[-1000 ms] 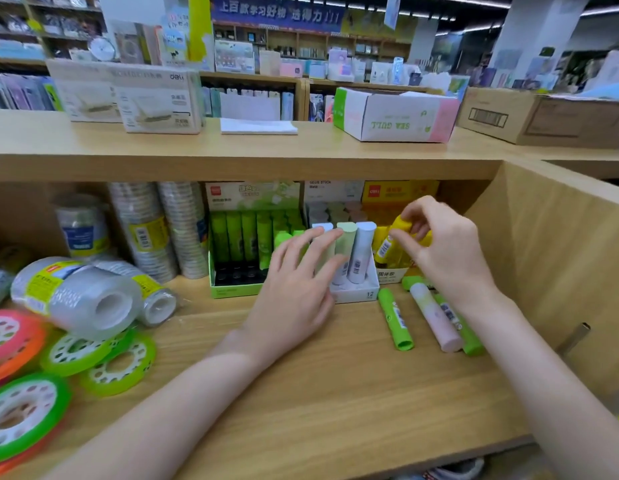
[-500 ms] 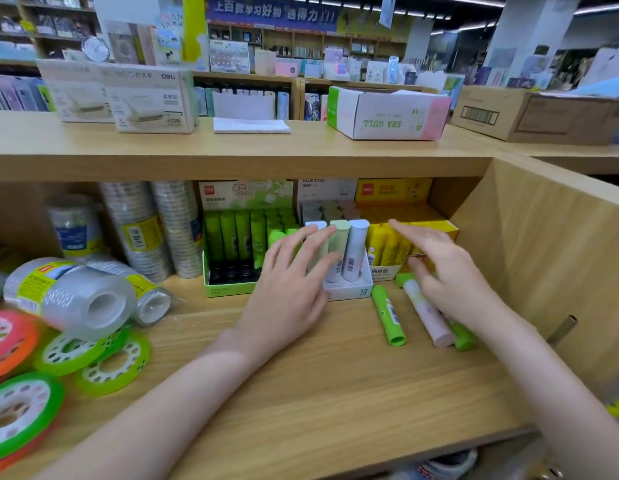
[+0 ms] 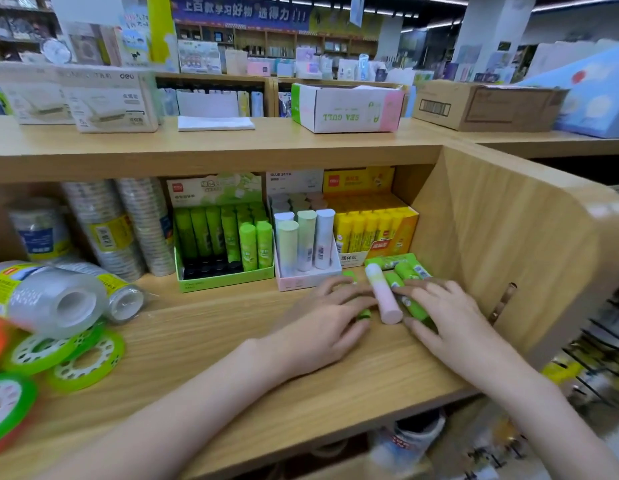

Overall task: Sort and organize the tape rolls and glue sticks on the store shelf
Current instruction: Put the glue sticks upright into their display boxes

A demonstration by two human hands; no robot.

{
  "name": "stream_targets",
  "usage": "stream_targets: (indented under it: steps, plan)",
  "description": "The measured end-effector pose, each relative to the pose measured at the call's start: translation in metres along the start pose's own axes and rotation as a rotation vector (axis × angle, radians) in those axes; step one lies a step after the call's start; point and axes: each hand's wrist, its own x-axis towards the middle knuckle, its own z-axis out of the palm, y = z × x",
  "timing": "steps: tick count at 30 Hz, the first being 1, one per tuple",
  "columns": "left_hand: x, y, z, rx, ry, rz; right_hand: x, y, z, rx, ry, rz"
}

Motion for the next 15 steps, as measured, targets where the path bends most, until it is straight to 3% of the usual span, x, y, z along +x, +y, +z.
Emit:
stream_targets:
  steps: [3, 5, 11, 15]
  plan:
    - [-0.004, -0.002, -0.008, 0.031, 0.017, -0.089, -0.013, -0.002, 0.006, 0.032, 0.199, -0.052]
    - [-0.010, -0.003, -0.012, 0.057, 0.043, -0.135, -0.020, -0.004, 0.005, 0.091, 0.241, -0.040]
    - [-0.033, -0.006, -0.025, -0.017, 0.143, -0.171, -0.027, -0.020, 0.002, 0.425, 0.090, -0.190]
    - [-0.054, -0.015, -0.041, -0.046, 0.120, -0.274, -0.011, -0.031, 0.008, 0.385, 0.106, -0.318]
